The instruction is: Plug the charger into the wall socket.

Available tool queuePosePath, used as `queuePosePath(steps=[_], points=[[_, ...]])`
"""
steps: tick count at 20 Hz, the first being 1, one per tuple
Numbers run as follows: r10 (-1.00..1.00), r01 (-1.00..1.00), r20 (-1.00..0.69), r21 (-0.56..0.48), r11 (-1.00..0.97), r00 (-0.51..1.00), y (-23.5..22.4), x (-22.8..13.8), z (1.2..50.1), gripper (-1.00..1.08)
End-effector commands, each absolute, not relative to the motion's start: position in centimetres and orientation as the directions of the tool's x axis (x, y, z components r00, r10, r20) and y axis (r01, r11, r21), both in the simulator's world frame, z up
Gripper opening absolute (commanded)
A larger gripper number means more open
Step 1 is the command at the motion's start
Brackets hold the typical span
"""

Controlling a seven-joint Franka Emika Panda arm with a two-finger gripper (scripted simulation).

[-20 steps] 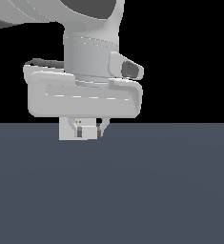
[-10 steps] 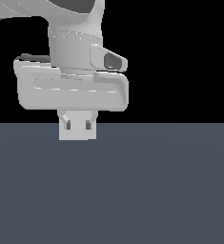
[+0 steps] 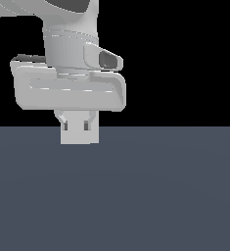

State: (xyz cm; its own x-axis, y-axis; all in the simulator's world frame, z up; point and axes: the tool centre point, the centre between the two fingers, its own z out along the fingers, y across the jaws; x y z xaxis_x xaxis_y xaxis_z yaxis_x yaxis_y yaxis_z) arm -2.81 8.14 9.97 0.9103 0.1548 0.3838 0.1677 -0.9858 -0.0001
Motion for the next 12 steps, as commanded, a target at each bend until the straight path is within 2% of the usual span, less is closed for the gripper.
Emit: queuePosePath(steps=[1,12], points=[[0.151,0.164,0.383,0.000,-0.987,0.911,8.18,-2.75,10.03,-1.00],[0.152,0.164,0.383,0.001,-0.986,0.911,8.31,-2.05,10.03,-1.00]])
